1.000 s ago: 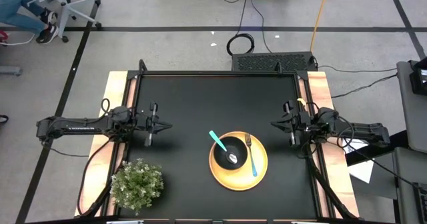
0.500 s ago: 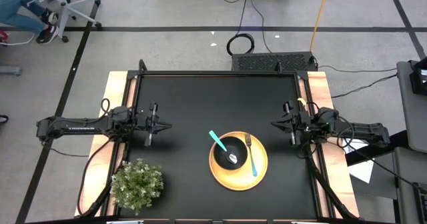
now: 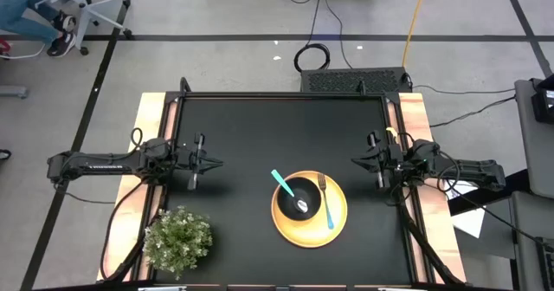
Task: Set table place
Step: Return to Home Position
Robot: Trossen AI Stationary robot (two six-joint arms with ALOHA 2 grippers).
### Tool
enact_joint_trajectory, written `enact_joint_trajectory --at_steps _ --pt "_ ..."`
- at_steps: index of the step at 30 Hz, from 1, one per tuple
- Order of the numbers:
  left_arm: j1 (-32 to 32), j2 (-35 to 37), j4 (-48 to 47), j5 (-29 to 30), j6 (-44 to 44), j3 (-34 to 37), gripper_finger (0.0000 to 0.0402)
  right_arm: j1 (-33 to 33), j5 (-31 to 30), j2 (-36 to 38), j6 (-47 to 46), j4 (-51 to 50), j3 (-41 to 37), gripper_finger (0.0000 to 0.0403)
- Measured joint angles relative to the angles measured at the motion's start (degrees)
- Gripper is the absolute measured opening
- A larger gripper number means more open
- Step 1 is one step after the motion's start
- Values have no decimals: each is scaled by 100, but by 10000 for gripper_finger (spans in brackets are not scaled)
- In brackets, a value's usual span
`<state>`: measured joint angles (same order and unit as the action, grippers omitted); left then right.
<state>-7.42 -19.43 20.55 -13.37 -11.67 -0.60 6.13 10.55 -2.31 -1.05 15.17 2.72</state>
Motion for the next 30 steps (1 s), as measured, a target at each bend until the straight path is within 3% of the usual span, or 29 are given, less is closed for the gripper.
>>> enact_joint_trajectory --at_steps 30 --pt "1 -1 57 0 -24 0 33 0 1 -2 -128 -3 0 0"
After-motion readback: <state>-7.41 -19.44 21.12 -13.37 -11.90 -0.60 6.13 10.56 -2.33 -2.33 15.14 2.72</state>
